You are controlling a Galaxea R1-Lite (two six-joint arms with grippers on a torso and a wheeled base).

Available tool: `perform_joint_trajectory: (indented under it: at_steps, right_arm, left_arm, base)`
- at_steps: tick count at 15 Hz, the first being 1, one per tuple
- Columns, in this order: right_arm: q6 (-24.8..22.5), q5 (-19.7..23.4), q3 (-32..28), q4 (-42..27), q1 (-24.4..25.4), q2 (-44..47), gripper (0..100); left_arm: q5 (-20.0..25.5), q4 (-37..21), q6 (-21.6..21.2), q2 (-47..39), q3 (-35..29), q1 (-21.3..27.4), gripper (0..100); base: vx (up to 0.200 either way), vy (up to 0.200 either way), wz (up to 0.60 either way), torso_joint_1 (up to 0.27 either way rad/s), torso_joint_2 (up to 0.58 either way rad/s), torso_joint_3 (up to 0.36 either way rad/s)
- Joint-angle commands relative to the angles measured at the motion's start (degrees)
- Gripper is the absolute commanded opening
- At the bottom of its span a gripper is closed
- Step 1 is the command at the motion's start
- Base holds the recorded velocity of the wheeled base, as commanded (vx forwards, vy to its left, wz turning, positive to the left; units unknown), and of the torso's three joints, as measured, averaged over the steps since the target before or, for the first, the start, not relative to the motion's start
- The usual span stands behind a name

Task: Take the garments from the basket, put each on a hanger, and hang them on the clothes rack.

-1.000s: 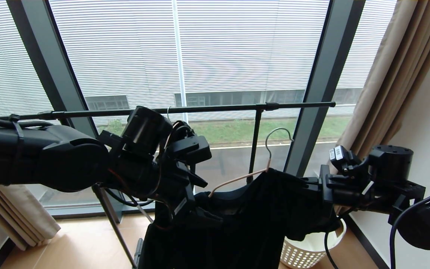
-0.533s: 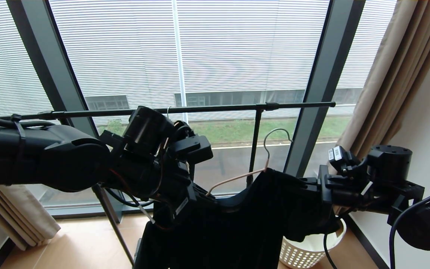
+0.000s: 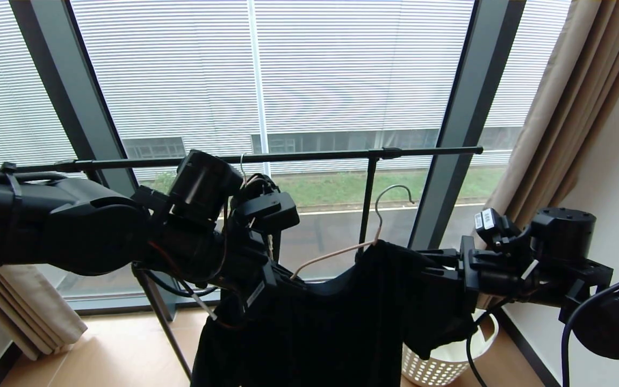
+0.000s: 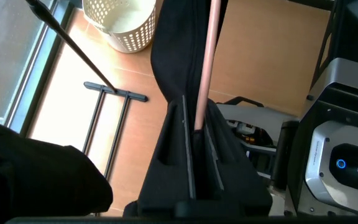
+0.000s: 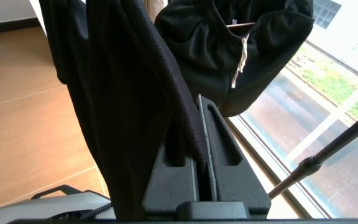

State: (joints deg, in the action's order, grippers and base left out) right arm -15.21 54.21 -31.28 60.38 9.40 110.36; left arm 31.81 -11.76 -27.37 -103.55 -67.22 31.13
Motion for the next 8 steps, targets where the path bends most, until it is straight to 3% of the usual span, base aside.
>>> perform_joint_trajectory:
  at_steps: [1, 3, 8]
  right_arm:
    - [-1.22, 0.28, 0.08, 0.44, -1.05, 0.12, 100]
    - [-3.68, 0.46, 0.08, 3.08, -3.51, 0.91, 100]
    - [-3.51, 2.21, -0.62, 4.92, -7.55, 0.91, 100]
  left_arm:
    - [0.01, 0.07, 0.03, 1.24, 0.51, -0.46, 0]
    - [0.1, 0.07, 0.74, 3.09, 1.92, -1.43, 0]
    - [0.27, 0.16, 0.82, 9.33, 6.84, -5.12, 0]
  base:
    - [0.0, 0.0, 0.0, 0.0, 0.0, 0.0]
    - [0.0, 0.0, 0.0, 0.0, 0.0, 0.0]
    - [0.0, 0.0, 0.0, 0.0, 0.0, 0.0]
